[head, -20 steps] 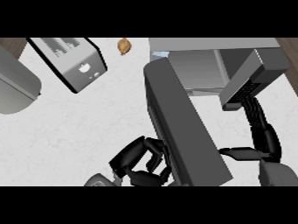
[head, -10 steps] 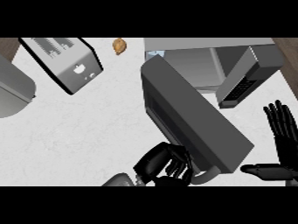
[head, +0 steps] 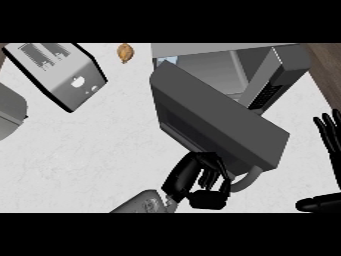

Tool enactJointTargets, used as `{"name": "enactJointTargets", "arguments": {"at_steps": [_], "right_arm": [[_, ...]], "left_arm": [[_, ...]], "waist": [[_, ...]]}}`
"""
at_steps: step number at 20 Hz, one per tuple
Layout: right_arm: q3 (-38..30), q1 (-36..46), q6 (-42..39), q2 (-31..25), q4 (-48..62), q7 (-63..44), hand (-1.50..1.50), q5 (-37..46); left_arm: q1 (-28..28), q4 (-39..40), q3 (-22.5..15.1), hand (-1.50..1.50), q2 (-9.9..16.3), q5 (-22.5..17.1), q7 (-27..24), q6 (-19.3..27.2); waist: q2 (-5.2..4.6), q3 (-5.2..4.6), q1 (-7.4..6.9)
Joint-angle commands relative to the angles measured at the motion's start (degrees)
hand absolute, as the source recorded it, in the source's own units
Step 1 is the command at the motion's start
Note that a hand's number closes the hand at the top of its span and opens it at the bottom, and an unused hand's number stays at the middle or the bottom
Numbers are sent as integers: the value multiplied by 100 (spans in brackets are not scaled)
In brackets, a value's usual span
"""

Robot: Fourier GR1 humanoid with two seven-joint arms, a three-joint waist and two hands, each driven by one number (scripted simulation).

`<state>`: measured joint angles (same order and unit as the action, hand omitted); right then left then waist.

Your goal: Pick up the milk, place it into the microwave and close the microwave

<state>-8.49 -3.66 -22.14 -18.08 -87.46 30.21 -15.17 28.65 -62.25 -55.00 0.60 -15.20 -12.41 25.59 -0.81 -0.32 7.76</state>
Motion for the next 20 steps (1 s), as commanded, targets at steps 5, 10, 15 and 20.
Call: {"name": "enactJointTargets", "arguments": {"at_steps": [5,10,15,20], "right_arm": [[145,205,-677,-403,-620,-419,-150,-482],[258,140,-891,-435,-856,-560,-150,-724],[259,289,-992,-517,-987,-722,-150,-975],[262,357,-1028,-574,-1079,-957,-150,-1269]], "left_arm": [[930,186,47,150,-57,-832,-320,668],[1435,528,294,150,-58,-1309,-323,919],[1910,891,591,150,-59,-1738,-266,1119],[2132,1166,937,150,-60,-2172,-509,1210]], "waist": [[-71,-14,364],[-121,-5,610],[-207,2,788],[-278,-12,858]]}}
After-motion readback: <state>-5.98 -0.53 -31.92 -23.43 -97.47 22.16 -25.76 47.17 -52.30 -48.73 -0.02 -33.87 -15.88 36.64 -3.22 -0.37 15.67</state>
